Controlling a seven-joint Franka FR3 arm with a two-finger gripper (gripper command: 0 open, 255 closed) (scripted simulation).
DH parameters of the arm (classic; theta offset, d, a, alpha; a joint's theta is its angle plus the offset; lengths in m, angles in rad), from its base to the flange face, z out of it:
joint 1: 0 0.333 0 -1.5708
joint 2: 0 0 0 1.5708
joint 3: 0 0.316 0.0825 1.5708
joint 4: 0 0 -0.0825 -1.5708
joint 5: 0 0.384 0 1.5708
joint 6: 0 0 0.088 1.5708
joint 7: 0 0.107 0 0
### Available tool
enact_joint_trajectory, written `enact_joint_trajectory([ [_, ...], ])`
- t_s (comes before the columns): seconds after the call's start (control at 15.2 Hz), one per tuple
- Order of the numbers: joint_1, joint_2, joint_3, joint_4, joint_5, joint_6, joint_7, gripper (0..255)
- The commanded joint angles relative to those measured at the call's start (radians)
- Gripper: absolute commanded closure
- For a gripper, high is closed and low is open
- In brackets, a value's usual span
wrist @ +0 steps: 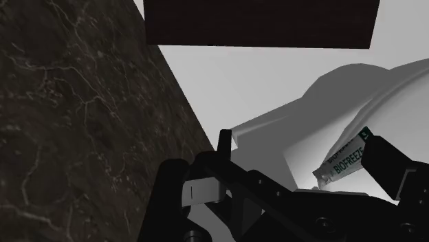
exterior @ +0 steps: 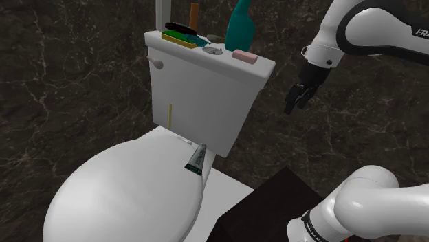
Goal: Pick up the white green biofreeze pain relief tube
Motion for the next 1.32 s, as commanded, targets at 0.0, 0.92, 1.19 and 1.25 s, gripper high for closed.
enact_joint_trajectory([
  [0.0, 0.000, 0.000, 0.000, 0.000, 0.000, 0.000, 0.000, 0],
  [0.92, -0.012, 0.191, 0.299, -0.195, 0.200, 0.421, 0.550, 0],
  [1.19, -0.003, 0.326, 0.361, -0.186, 0.212, 0.558, 0.718, 0],
  [1.25, -0.007, 0.363, 0.380, -0.178, 0.212, 0.592, 0.759, 0],
])
